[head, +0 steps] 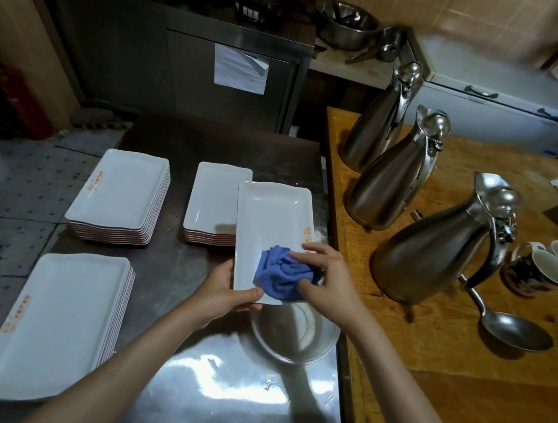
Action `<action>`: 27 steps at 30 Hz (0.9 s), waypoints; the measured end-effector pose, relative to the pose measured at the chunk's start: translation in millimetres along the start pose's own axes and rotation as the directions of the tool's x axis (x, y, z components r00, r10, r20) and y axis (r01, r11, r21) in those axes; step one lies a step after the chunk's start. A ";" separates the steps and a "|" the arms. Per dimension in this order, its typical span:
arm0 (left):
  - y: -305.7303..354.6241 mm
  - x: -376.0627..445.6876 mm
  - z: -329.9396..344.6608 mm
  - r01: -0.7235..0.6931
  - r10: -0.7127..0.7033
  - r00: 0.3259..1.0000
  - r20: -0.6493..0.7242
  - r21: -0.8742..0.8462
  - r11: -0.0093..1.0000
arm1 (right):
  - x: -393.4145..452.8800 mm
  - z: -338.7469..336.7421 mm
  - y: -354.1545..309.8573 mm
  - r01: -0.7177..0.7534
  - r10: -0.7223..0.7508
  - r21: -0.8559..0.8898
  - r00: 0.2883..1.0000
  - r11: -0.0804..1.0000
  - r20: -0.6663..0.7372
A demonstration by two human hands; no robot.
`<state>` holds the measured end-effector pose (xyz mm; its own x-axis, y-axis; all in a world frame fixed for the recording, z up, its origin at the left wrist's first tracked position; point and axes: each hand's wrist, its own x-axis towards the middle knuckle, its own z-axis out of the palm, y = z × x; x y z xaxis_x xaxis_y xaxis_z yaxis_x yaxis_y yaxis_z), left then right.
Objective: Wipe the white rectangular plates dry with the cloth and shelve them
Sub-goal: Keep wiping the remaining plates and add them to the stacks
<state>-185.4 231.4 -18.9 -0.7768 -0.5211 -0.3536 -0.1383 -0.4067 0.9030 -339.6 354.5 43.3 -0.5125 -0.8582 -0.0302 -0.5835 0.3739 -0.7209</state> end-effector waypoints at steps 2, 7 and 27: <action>0.0 0.0 -0.5 -0.002 0.002 1.000 -0.001 -0.006 1.000 | -3.9 0.2 1.7 -0.006 0.007 0.022 1.000 1.000 -0.025; -0.1 -2.6 0.3 -0.010 0.010 1.000 0.013 0.000 1.000 | -9.0 12.8 10.1 0.028 -0.028 -0.045 1.000 0.999 0.012; -6.6 -14.5 7.2 0.035 -0.037 0.995 0.095 0.021 0.999 | 40.3 36.8 0.3 0.143 -0.246 -0.374 0.937 0.916 -0.246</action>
<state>-177.7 247.0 -18.0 -0.8263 -0.4318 -0.3616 -0.1784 -0.4083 0.8952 -337.2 307.1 16.4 -0.4915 -0.8102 0.3194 -0.8436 0.3519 -0.4056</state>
